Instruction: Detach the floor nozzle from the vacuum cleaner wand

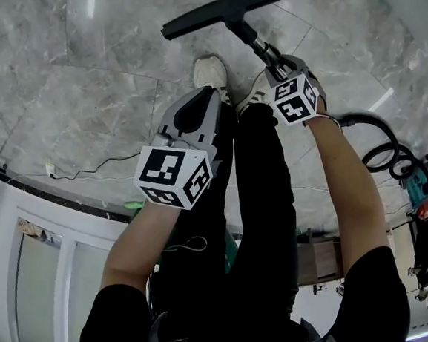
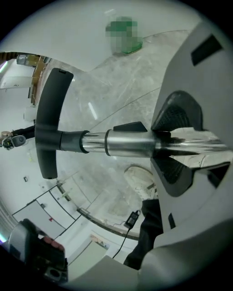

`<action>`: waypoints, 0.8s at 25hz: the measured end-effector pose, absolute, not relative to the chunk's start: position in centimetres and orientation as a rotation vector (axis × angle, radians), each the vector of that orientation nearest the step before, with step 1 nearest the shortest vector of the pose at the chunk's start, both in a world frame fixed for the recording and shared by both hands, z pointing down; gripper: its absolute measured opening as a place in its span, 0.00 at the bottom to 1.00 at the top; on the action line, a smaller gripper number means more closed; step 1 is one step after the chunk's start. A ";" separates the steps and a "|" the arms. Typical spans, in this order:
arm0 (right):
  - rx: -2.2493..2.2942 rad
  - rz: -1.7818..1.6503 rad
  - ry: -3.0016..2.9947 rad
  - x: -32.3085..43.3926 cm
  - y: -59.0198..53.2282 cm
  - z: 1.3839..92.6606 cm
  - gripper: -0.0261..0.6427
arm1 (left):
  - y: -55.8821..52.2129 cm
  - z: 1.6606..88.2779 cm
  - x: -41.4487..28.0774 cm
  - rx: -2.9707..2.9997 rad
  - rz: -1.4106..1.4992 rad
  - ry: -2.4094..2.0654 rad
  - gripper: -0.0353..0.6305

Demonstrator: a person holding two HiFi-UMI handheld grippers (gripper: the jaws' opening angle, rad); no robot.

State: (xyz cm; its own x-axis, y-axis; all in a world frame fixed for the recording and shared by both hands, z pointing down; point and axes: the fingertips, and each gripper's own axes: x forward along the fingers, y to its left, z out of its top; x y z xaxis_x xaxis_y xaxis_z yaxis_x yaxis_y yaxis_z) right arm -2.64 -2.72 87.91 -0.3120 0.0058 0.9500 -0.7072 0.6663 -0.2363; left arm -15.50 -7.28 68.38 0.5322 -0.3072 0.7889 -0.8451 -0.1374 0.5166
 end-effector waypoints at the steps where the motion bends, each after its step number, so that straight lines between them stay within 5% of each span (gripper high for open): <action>1: 0.561 0.794 -1.779 -2.9 -3.1 86.1 0.32 | -7.6 67.8 -14.9 1.692 0.613 -0.980 0.08; 5: 0.557 0.808 -1.869 -3.9 -4.3 78.1 0.32 | -8.9 65.4 -12.5 1.677 0.519 -0.949 0.31; 8: 0.538 0.848 -1.941 -4.7 -4.1 72.8 0.32 | -10.4 63.6 -11.7 1.661 0.429 -0.939 0.39; 20: 0.250 0.947 -2.066 -6.5 1.9 64.9 0.31 | -11.8 61.3 -8.3 1.657 0.112 -0.903 0.41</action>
